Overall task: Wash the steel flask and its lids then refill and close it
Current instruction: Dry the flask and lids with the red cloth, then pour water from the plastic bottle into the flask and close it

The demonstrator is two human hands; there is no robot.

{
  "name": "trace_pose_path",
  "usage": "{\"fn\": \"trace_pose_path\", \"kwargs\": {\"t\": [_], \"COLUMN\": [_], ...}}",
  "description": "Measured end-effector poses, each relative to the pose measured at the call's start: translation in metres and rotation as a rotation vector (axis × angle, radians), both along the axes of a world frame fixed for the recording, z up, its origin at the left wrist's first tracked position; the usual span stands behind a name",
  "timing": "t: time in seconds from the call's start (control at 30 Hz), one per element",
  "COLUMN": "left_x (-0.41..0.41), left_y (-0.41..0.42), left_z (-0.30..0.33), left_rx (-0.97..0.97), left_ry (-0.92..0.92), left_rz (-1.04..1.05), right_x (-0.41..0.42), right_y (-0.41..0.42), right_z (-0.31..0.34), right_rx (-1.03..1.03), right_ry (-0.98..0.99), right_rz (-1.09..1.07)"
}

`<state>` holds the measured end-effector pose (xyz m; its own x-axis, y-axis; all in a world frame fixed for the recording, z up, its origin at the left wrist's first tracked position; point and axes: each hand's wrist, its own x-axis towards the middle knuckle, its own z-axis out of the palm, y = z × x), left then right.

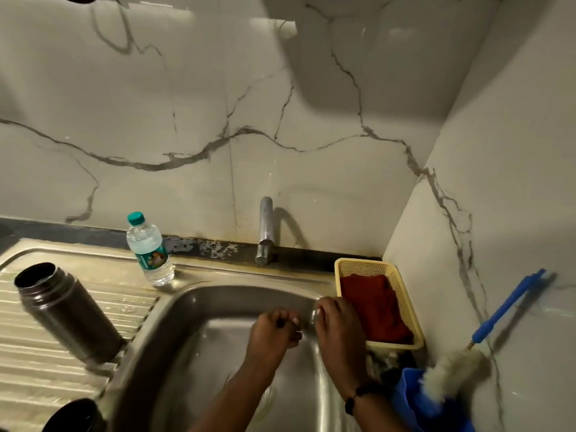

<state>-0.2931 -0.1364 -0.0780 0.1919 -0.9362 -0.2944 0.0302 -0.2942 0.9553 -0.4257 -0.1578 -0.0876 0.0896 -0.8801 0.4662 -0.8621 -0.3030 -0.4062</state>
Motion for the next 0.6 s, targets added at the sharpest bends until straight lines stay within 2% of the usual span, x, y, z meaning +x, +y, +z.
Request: {"fn": "trace_pose_path", "kwargs": {"t": [0.07,0.17,0.27,0.4,0.5,0.6], "left_x": [0.014,0.032,0.058,0.111,0.157,0.196], "left_y": [0.011,0.026,0.03,0.012,-0.013,-0.036], "left_z": [0.001,0.001,0.015,0.063,0.094,0.114], "left_rx": [-0.022,-0.051,-0.16,-0.375,-0.36,-0.255], "left_ry": [-0.013,-0.055,-0.324,-0.563,-0.739,-0.911], "left_rz": [0.055,0.169,0.362,0.517,0.556,0.519], "right_x": [0.009,0.026,0.048,0.091,0.135,0.175], "right_y": [0.012,0.025,0.025,0.014,0.0,-0.018], "right_z": [-0.008,-0.013,-0.005,0.017,0.032,0.042], "right_rx": [0.046,0.243,0.404,0.532,0.593,0.612], "right_ry": [-0.077,-0.232,-0.297,-0.299,-0.314,-0.271], "right_rz": [0.047,0.122,0.264,0.453,0.503,0.515]}}
